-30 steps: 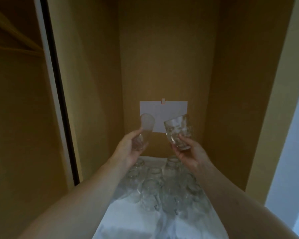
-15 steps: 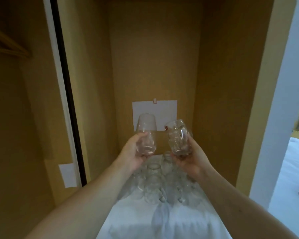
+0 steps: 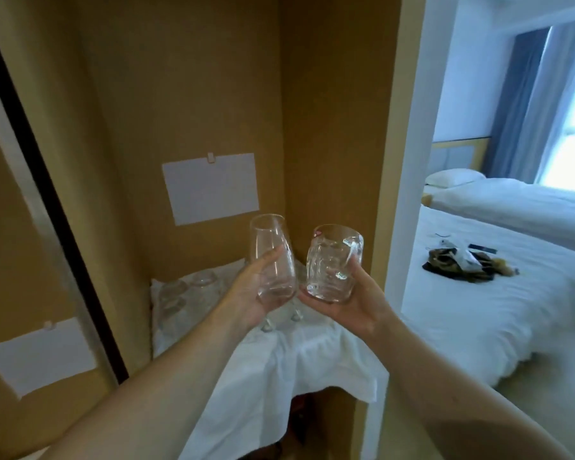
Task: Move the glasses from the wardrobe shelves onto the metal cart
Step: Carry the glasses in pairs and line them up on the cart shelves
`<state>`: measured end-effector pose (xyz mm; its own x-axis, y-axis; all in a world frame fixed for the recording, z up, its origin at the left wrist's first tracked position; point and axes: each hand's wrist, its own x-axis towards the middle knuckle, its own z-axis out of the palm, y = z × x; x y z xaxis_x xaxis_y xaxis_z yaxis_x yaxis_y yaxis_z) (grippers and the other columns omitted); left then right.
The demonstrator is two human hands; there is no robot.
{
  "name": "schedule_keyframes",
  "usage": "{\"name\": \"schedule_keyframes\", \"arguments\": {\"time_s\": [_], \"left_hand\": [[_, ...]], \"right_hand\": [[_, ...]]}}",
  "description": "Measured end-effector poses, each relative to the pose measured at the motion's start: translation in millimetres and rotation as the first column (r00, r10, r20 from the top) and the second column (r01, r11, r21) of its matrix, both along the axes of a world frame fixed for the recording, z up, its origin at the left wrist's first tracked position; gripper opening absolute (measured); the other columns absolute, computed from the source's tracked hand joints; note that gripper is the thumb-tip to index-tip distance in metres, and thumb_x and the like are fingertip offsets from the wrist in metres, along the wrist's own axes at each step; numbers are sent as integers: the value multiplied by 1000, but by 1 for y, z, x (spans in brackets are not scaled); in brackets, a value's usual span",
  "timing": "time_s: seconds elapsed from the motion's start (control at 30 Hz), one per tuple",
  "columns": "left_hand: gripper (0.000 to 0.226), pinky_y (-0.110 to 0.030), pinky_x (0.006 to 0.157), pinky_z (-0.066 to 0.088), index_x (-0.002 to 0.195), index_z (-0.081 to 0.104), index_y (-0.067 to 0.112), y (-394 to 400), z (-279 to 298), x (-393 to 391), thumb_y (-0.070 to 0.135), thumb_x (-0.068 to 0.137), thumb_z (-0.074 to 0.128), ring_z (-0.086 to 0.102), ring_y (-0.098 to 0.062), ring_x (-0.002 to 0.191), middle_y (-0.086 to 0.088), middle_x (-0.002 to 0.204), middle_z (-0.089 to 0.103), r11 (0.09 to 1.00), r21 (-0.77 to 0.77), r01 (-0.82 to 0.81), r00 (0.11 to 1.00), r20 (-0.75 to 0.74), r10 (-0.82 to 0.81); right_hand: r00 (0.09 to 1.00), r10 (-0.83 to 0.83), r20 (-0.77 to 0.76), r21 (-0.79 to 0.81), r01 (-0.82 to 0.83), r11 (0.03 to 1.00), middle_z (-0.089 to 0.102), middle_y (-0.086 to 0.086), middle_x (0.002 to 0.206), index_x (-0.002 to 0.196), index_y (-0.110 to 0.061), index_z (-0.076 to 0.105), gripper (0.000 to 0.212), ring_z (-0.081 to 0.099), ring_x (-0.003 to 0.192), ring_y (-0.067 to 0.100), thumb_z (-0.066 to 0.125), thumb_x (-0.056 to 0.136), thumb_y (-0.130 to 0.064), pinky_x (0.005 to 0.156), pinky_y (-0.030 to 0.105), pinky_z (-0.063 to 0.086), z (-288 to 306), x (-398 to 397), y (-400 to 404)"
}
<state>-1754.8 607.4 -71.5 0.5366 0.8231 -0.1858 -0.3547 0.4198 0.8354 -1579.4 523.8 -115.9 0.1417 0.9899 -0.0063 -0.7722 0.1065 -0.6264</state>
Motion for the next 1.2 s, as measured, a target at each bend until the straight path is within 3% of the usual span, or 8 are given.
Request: {"name": "schedule_keyframes", "arguments": {"time_s": [0.17,0.3,0.43,0.53,0.67,0.83,0.97,1.2], "left_hand": [[51,-35,69,38,90,77,12,-19,-16,27,29,47,100,44,-18,71,-7,85,58,970,26,241,970,3,-242],[63,-37,67,56,119,67,10,-27,-7,60,35,65,89,62,-19,66,-9,98,69,962,134,239,968,-105,-226],[64,-43,78,60,128,65,14,-43,2,106,40,72,84,72,-27,90,-14,113,75,921,220,322,941,-180,-286],[77,-42,75,60,133,59,19,-61,7,151,44,66,90,73,-27,95,-12,118,73,874,259,412,905,-231,-358],[74,-55,93,58,127,53,28,-96,11,220,47,64,87,69,-33,107,-11,125,68,859,254,444,885,-270,-378],[48,-53,97,56,108,61,31,-142,5,315,48,69,83,68,-32,108,-7,118,68,785,272,557,821,-319,-473],[58,-51,94,58,113,63,30,-177,-4,392,47,63,86,71,-29,104,-6,115,70,729,265,632,770,-329,-548],[79,-48,86,61,128,61,31,-241,-22,512,45,57,90,71,-34,108,-13,126,68,642,199,740,671,-280,-687]], "right_hand": [[992,-114,57,11,114,993,63,17,135,138,-10,61,95,59,125,36,99,54,-33,111,57,40,-5,27,-40],[989,-141,52,-20,142,990,62,17,136,139,-5,57,64,58,126,36,74,85,-37,109,59,42,1,54,-68],[984,-174,50,17,173,985,64,15,122,130,-8,59,61,63,111,31,83,78,-30,104,47,47,11,95,-98],[967,-238,96,42,235,971,63,18,130,128,-7,66,46,57,123,36,60,96,-40,116,54,35,12,138,-128],[926,-333,178,26,334,942,66,20,127,122,-9,72,38,65,114,38,60,95,-33,107,59,45,9,196,-171],[865,-430,259,5,444,896,65,20,131,137,-8,60,81,66,116,37,92,67,-33,101,57,50,3,272,-222],[833,-506,223,-39,527,849,64,19,132,137,-7,59,83,65,117,37,93,65,-28,95,54,53,-3,331,-271],[733,-665,146,-84,679,730,68,18,123,119,-6,74,31,68,108,35,60,96,-22,106,57,45,-14,417,-362]]}}
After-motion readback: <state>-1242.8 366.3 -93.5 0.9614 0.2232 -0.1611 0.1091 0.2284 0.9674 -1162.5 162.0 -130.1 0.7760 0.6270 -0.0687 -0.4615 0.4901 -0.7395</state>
